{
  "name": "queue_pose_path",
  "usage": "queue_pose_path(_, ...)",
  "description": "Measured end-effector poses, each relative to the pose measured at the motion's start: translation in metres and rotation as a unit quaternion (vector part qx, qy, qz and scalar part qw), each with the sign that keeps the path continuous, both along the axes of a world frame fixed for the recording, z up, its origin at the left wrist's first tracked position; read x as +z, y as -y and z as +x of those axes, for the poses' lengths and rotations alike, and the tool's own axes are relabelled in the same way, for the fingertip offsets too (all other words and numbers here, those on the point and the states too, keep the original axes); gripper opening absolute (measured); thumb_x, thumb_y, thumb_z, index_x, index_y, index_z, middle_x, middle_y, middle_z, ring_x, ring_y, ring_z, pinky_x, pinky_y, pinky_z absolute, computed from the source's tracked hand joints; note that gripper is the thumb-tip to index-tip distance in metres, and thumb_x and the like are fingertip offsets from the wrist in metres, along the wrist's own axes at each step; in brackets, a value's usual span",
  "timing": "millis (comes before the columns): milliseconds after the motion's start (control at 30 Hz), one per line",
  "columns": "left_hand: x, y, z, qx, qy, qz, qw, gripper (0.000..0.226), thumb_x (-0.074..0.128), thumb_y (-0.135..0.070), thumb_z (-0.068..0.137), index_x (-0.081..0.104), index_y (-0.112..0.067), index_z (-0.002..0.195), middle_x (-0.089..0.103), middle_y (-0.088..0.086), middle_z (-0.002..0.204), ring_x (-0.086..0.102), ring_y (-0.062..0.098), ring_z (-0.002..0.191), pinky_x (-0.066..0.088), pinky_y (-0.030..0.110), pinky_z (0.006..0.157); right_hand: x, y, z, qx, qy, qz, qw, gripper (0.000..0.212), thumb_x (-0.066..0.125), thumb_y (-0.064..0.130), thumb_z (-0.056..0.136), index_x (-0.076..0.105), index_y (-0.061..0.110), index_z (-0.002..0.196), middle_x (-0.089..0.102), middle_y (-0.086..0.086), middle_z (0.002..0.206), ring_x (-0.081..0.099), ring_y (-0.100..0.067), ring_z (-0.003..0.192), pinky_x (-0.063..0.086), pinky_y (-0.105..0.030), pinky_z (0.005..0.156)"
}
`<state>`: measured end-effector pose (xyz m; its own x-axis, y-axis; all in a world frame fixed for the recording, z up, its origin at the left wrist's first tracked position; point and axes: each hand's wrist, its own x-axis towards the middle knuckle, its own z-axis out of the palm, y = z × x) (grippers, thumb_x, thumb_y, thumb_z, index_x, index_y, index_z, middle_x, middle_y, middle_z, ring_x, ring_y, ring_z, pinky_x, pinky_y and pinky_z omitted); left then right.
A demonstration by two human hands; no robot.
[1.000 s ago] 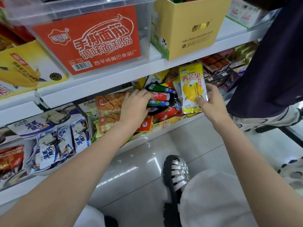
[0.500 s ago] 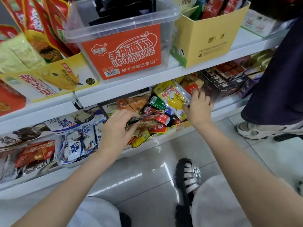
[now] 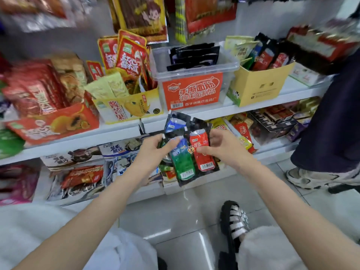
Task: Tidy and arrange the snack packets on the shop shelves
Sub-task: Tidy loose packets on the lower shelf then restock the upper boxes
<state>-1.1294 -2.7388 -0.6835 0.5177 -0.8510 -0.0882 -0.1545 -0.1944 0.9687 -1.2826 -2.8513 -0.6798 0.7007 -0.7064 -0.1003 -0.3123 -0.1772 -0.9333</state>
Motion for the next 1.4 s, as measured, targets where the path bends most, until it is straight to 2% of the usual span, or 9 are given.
queue_pose_path(167, 0.033, -0.017, 0.005, 0.006, -0.001, -0.007, 1.0, 0.007, 0.061, -0.019, 0.087, 0.065, -0.014, 0.091, 0.066, -0.006, 0.075, 0.059, -0.005, 0.057, 0.044, 0.008, 0.05, 0.037, 0.011, -0.016, -0.143, -0.049, -0.139, 0.979, 0.019, 0.072, 0.014, 0.077, 0.063, 0.016, 0.093, 0.07, -0.007, 0.093, 0.066, -0.024, 0.088, 0.051, -0.041, 0.084)
queue_pose_path(300, 0.063, -0.03, 0.003, 0.001, 0.009, -0.029, 1.0, 0.017, 0.058, -0.015, 0.089, 0.047, -0.028, 0.089, 0.05, -0.022, 0.08, 0.047, -0.018, 0.061, 0.04, 0.0, 0.052, 0.073, 0.004, -0.035, -0.145, 0.14, 0.122, 0.972, 0.023, 0.063, 0.003, 0.082, 0.056, 0.008, 0.103, 0.067, -0.007, 0.092, 0.065, -0.024, 0.085, 0.053, -0.041, 0.081)
queue_pose_path(600, 0.108, -0.03, -0.01, -0.015, -0.05, -0.024, 0.998, 0.02, 0.042, -0.036, 0.096, 0.06, -0.026, 0.093, 0.067, -0.001, 0.1, 0.063, 0.014, 0.094, 0.046, 0.043, 0.095, 0.109, -0.028, -0.004, -0.049, 0.185, 0.286, 0.939, 0.018, 0.049, 0.008, 0.093, 0.061, 0.007, 0.107, 0.072, -0.006, 0.096, 0.069, -0.016, 0.082, 0.053, -0.027, 0.065)
queue_pose_path(700, 0.125, -0.025, -0.005, -0.013, -0.068, -0.003, 0.998, 0.072, 0.046, -0.073, 0.077, 0.049, -0.025, 0.13, 0.05, -0.006, 0.136, 0.047, 0.017, 0.125, 0.035, 0.046, 0.108, 0.12, -0.025, 0.005, -0.078, 0.161, 0.282, 0.942, 0.026, 0.055, 0.01, 0.091, 0.057, 0.003, 0.115, 0.068, -0.014, 0.106, 0.065, -0.023, 0.09, 0.052, -0.035, 0.071)
queue_pose_path(767, 0.133, -0.019, 0.003, -0.038, -0.065, -0.001, 0.997, 0.098, 0.043, -0.091, 0.055, 0.046, -0.03, 0.131, 0.046, -0.01, 0.138, 0.045, 0.015, 0.126, 0.033, 0.045, 0.109, 0.128, -0.021, 0.012, -0.121, 0.154, 0.247, 0.949, 0.03, 0.059, 0.009, 0.088, 0.055, 0.003, 0.116, 0.067, -0.015, 0.106, 0.065, -0.025, 0.088, 0.053, -0.037, 0.069)
queue_pose_path(933, 0.162, -0.002, 0.013, -0.105, 0.072, 0.003, 0.992, 0.011, 0.055, -0.038, 0.088, 0.053, -0.034, 0.098, 0.059, -0.022, 0.093, 0.058, 0.0, 0.091, 0.044, 0.009, 0.069, 0.15, -0.012, 0.034, -0.122, 0.179, 0.143, 0.966, 0.025, 0.064, 0.009, 0.084, 0.058, 0.012, 0.108, 0.068, -0.01, 0.104, 0.066, -0.025, 0.093, 0.055, -0.04, 0.079)
queue_pose_path(1133, 0.181, 0.018, 0.04, -0.112, 0.192, -0.014, 0.975, 0.007, 0.058, -0.024, 0.09, 0.058, -0.017, 0.088, 0.063, -0.001, 0.082, 0.059, 0.015, 0.075, 0.047, 0.014, 0.065, 0.166, 0.014, 0.05, -0.088, 0.095, -0.071, 0.989, 0.041, 0.073, 0.016, 0.077, 0.051, 0.014, 0.112, 0.059, -0.001, 0.11, 0.058, -0.017, 0.1, 0.049, -0.026, 0.077)
queue_pose_path(1233, 0.195, 0.032, 0.052, -0.157, 0.293, -0.008, 0.943, 0.005, 0.057, -0.023, 0.09, 0.054, -0.022, 0.086, 0.052, -0.013, 0.072, 0.052, -0.005, 0.065, 0.036, 0.008, 0.049, 0.193, 0.038, 0.054, 0.028, -0.016, -0.324, 0.946, 0.067, 0.074, 0.021, 0.076, 0.039, 0.024, 0.133, 0.051, 0.008, 0.125, 0.046, -0.01, 0.116, 0.039, -0.028, 0.096)
queue_pose_path(1400, 0.214, 0.073, 0.076, -0.151, 0.323, -0.085, 0.93, 0.013, 0.063, -0.019, 0.086, 0.061, -0.022, 0.098, 0.061, -0.015, 0.087, 0.058, -0.008, 0.079, 0.046, 0.008, 0.074, 0.237, 0.077, 0.064, -0.066, -0.057, -0.502, 0.86, 0.018, 0.063, 0.01, 0.083, 0.065, 0.008, 0.101, 0.069, -0.011, 0.091, 0.062, -0.028, 0.087, 0.046, -0.034, 0.072)
